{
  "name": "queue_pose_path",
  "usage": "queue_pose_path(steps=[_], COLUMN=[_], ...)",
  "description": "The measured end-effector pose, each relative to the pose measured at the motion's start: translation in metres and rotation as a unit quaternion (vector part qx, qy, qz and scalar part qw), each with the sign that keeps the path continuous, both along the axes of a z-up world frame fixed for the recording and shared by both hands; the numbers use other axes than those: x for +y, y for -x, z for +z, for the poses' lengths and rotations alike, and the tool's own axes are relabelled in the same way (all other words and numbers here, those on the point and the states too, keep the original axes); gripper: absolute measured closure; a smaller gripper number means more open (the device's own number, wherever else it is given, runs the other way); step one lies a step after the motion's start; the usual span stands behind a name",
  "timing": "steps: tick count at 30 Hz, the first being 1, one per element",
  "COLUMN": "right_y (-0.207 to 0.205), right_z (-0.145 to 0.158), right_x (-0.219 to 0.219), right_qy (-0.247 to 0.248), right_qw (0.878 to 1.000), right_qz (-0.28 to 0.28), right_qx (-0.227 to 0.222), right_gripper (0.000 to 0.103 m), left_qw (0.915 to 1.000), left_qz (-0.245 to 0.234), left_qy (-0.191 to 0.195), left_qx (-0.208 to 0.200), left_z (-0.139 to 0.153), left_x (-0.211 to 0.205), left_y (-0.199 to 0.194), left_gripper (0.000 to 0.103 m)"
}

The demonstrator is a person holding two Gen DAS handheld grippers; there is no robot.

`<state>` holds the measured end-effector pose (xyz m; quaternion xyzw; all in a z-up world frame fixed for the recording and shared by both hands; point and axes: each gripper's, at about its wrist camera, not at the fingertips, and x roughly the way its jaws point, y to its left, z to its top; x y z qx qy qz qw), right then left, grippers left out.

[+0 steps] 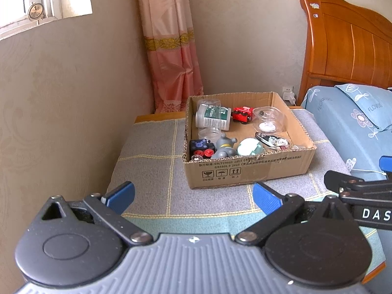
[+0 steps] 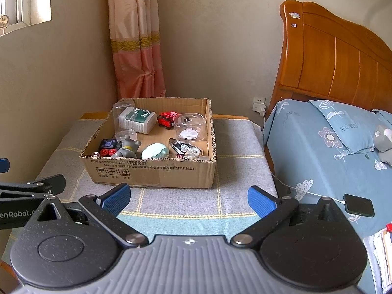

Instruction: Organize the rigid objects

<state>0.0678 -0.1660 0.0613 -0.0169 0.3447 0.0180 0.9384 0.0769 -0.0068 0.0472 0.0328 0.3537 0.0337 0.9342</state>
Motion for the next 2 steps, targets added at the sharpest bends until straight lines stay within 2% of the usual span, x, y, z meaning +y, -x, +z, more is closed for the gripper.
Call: queue_pose_path(steps=[2], right_y=[0.0004], right_z=[-0.0004], right_x=[-0.0005], right_qy=[0.0], right_qw=[1.0], right_qz=[-0.001], right_qx=[0.0], right_gripper=[0.0], left_qw=[1.0], left_qz=[0.001], left_qy=[0.001], left_qx=[0.0], left_z=[0.0005], left_x=[-0.0001], left_y=[0.0006], left_gripper=[0.001])
